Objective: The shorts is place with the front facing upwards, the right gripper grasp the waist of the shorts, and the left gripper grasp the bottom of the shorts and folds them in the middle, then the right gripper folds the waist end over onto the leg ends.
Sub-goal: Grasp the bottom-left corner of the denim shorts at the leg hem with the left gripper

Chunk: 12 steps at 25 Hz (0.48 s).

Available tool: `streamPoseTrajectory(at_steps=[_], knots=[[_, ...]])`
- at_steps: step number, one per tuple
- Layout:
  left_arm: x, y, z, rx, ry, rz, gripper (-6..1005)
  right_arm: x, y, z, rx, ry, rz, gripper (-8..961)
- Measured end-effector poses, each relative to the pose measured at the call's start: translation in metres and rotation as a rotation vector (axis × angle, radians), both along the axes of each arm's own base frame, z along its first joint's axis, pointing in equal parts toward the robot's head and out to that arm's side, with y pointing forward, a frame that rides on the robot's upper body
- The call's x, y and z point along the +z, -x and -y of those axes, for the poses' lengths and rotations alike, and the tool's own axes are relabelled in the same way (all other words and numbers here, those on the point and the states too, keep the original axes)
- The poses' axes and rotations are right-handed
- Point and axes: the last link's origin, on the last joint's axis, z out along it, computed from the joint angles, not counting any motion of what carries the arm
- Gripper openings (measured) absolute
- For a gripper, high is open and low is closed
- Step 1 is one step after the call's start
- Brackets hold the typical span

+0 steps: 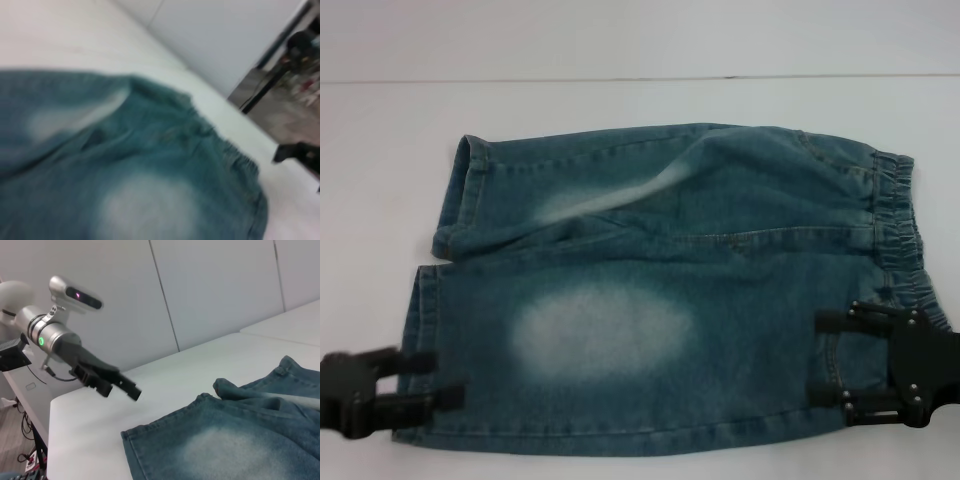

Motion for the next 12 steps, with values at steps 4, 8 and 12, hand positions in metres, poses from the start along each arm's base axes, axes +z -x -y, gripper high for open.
streamPoseTrajectory(at_steps=[4, 8, 12], knots=[[0.003, 0.011, 0.003, 0.08, 0.043, -0.061, 854, 0.0, 0.0, 0.0, 0.001, 0.0, 0.0, 928], [0.005, 0.018, 0.004, 0.114, 0.061, -0.117, 854, 0.0, 0.001, -0.002, 0.006, -0.005, 0.005, 928], [0.009, 0.021, 0.003, 0.14, 0.065, -0.155, 855, 0.0, 0.002, -0.004, 0.011, -0.007, 0.008, 928]])
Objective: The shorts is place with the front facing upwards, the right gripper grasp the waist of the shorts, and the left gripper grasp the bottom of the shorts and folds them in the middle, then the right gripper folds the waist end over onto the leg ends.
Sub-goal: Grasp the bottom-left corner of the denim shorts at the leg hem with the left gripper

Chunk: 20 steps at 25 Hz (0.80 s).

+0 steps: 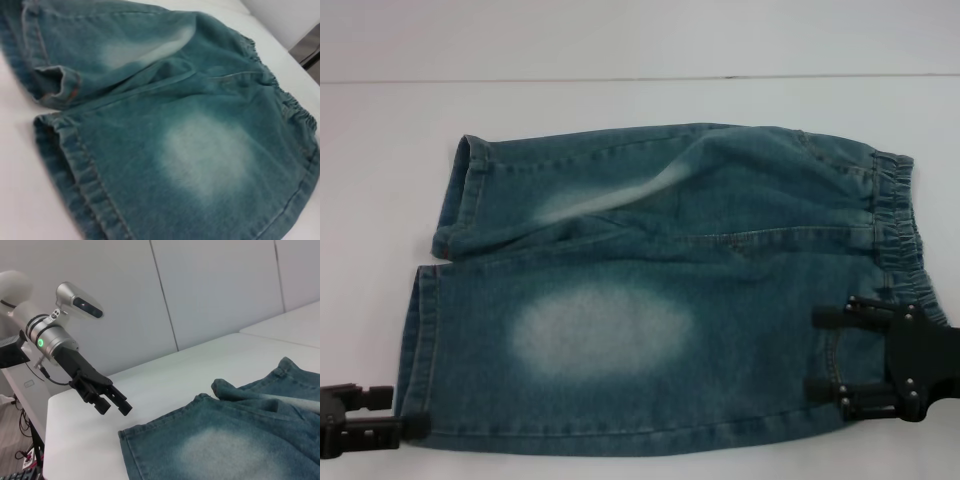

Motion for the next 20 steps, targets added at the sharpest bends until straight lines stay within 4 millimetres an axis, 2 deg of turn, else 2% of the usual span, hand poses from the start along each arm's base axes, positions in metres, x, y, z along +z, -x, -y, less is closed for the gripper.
streamPoseTrajectory(at_steps=[6, 16, 20], knots=[[-0.001, 0.002, -0.002, 0.014, 0.013, -0.027, 855, 0.0, 0.0, 0.0, 0.003, 0.001, 0.001, 928], [-0.016, -0.006, -0.009, -0.001, 0.099, -0.058, 855, 0.0, 0.0, -0.001, 0.003, -0.001, 0.006, 927], [-0.013, -0.008, -0.01, -0.008, 0.098, -0.061, 855, -0.001, -0.001, -0.001, -0.001, -0.003, 0.011, 928]])
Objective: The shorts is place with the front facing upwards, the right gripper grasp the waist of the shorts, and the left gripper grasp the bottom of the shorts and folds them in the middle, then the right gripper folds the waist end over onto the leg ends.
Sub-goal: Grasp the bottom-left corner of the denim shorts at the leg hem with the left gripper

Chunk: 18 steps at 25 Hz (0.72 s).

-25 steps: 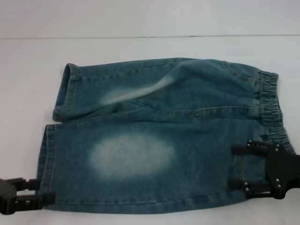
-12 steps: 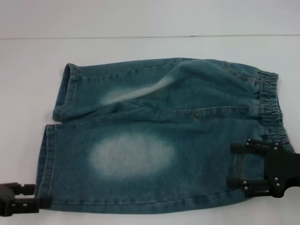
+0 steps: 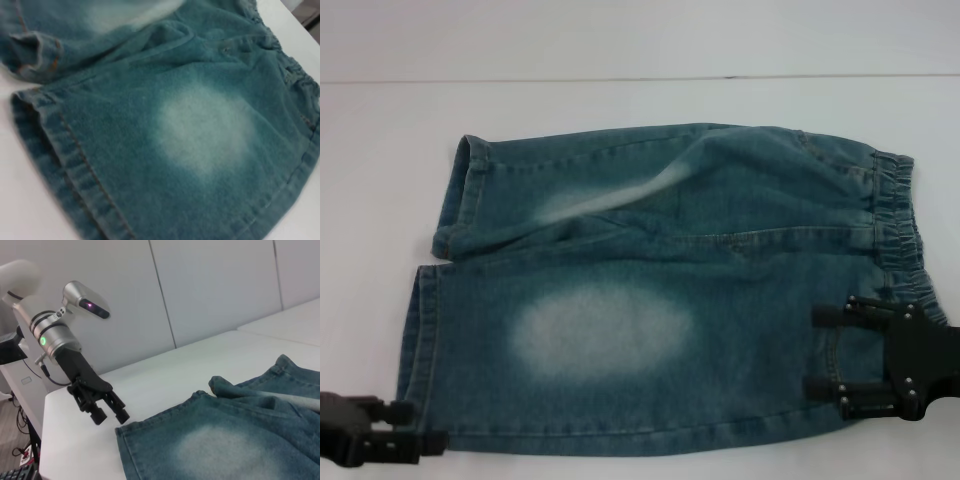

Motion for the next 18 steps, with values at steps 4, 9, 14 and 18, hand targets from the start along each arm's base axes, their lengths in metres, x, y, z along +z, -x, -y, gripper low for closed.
streamPoseTrajectory(at_steps=[4, 9, 14, 18], knots=[[0.007, 0.006, -0.003, 0.033, -0.041, -0.024, 855, 0.0, -0.001, 0.0, -0.002, -0.001, 0.004, 927], [0.005, 0.011, -0.004, 0.057, -0.038, -0.059, 854, 0.0, -0.001, 0.0, -0.001, 0.002, 0.006, 927], [-0.002, 0.009, -0.005, 0.055, 0.002, -0.06, 854, 0.0, -0.001, 0.0, 0.0, 0.003, 0.008, 927], [-0.002, 0.005, -0.005, 0.045, 0.019, -0.047, 854, 0.0, -0.001, 0.0, -0.001, 0.004, 0.009, 927]])
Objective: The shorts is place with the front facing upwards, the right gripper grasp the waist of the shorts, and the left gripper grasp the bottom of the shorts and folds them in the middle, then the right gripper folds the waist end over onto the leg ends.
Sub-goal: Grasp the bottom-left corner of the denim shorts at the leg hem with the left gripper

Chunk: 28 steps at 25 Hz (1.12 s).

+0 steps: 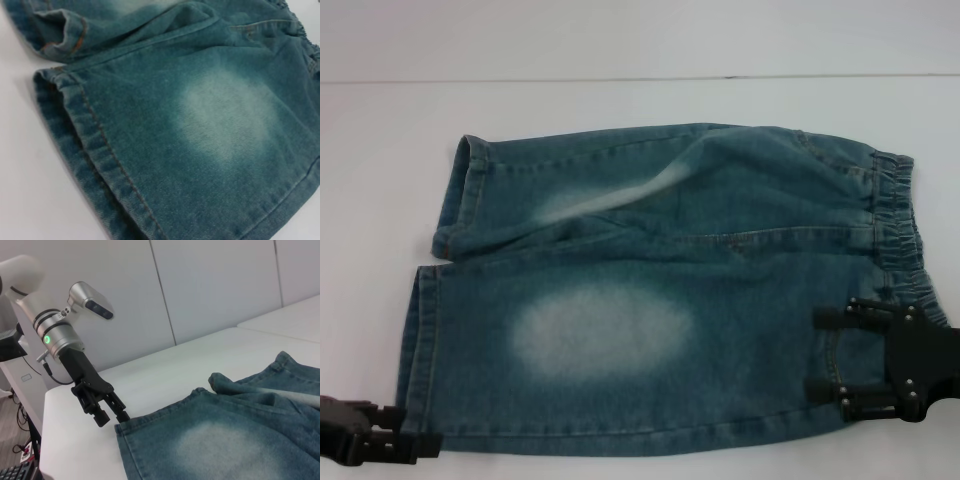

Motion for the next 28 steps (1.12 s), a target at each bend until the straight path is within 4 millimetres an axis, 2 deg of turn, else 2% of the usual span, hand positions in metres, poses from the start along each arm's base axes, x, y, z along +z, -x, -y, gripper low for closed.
streamPoseTrajectory(at_steps=[18, 28], knots=[[0.0049, -0.0012, -0.006, 0.02, -0.015, -0.024, 854, 0.0017, -0.0028, 0.0013, -0.007, -0.007, 0.006, 928], [-0.0005, -0.0005, -0.0075, 0.034, 0.012, -0.055, 853, 0.0012, -0.0014, 0.0002, -0.001, -0.005, 0.008, 927]])
